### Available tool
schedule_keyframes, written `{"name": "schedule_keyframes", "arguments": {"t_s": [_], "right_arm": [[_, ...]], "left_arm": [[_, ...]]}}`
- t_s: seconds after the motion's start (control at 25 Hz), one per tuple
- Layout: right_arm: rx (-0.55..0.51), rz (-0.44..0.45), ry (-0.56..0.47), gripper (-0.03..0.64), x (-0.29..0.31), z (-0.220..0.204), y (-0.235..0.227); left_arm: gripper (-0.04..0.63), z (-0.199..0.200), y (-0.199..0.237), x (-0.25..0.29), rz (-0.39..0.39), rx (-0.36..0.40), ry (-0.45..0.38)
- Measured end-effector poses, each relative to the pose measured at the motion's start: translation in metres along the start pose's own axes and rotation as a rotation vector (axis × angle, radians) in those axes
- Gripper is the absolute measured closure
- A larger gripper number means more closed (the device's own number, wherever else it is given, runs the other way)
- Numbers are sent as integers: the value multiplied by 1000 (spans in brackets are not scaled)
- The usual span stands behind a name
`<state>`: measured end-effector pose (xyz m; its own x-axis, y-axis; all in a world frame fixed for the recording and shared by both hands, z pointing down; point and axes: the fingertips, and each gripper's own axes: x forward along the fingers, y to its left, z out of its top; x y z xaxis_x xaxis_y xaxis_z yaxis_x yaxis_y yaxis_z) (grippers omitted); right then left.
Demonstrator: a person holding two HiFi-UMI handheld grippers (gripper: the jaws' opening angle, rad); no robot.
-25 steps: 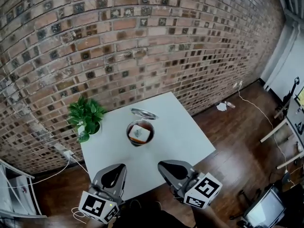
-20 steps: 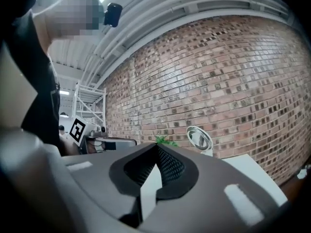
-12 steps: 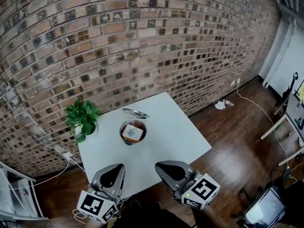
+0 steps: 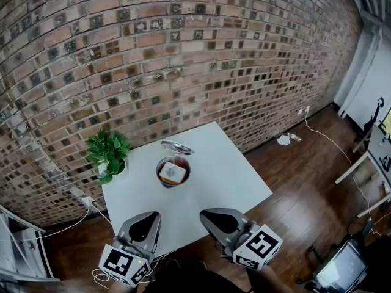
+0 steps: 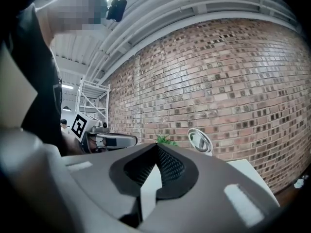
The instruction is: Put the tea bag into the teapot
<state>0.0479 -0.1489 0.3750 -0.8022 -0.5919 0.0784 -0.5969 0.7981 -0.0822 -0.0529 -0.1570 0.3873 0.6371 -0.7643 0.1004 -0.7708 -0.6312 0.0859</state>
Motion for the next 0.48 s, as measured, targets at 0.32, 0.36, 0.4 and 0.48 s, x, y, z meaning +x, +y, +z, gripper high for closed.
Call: {"name": "schedule_keyframes", "arguments": {"t_s": [0.32,0.36,0.4,0.48], "right_arm": [[9,-33,15,615,3,-3,1],[9,-37,15,615,3,-2,0],[8,-38,13,615,3,-2,0],[8,-38,9,615,3,0,1]], "left_arm": [[591,0,2,-6,-5,-20,-13],[591,2,2,-6,-7,-20,-16],[591,3,2,-7,-9,-19,-19],[591,4,3,-9,-10,-20,-20]]}}
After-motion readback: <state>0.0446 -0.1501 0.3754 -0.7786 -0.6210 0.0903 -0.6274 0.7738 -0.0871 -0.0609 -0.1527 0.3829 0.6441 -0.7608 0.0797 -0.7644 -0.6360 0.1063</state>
